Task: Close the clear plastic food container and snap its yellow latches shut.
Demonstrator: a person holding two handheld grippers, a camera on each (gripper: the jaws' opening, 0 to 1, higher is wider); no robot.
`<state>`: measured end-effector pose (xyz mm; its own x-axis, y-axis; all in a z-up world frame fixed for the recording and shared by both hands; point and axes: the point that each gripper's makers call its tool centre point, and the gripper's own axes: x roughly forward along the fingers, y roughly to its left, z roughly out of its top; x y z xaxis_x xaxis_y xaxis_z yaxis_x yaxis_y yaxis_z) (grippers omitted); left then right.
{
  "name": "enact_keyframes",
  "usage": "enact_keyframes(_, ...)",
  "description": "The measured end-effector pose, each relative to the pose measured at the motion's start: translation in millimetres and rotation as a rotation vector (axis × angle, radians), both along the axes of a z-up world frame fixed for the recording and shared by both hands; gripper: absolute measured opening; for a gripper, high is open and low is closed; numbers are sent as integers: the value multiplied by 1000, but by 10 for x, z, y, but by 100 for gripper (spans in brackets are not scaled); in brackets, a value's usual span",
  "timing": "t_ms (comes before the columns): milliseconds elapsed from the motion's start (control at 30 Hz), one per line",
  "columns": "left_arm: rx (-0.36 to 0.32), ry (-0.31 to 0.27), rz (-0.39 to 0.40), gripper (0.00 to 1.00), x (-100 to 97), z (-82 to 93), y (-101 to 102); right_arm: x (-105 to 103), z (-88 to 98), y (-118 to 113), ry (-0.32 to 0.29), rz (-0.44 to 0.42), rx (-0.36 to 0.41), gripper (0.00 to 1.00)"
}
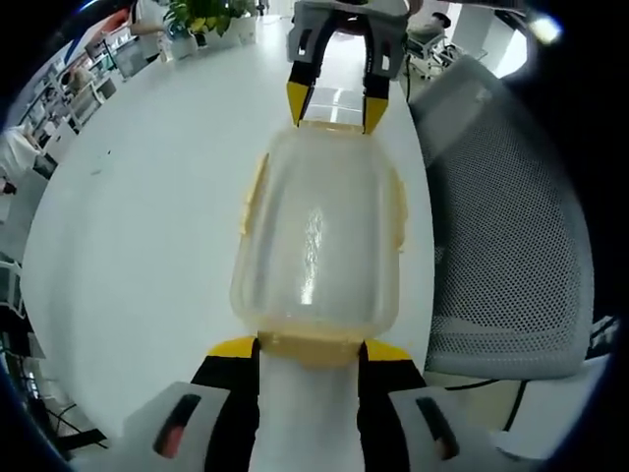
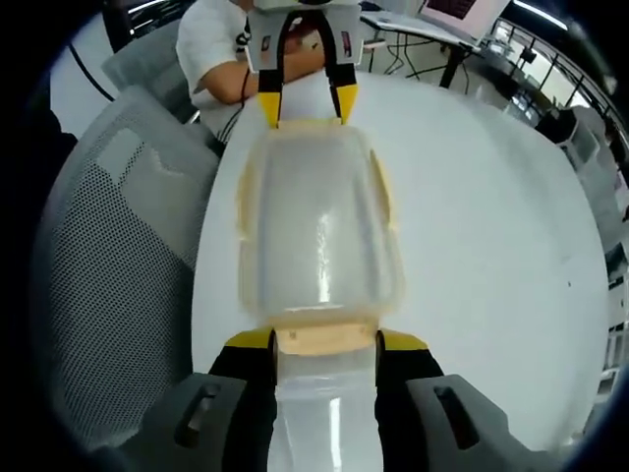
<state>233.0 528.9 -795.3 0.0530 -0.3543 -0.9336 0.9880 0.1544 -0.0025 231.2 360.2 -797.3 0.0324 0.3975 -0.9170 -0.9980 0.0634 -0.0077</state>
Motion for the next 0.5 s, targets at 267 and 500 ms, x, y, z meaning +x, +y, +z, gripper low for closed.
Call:
enact_keyframes(267,-11,-11,9,33,-5,148,-11,-1,156,-9,-11,-1,6,35)
enact_keyframes(500,-21,-7,-1,33,-18,196,-64,-32,208,-61,2,-2,6,35)
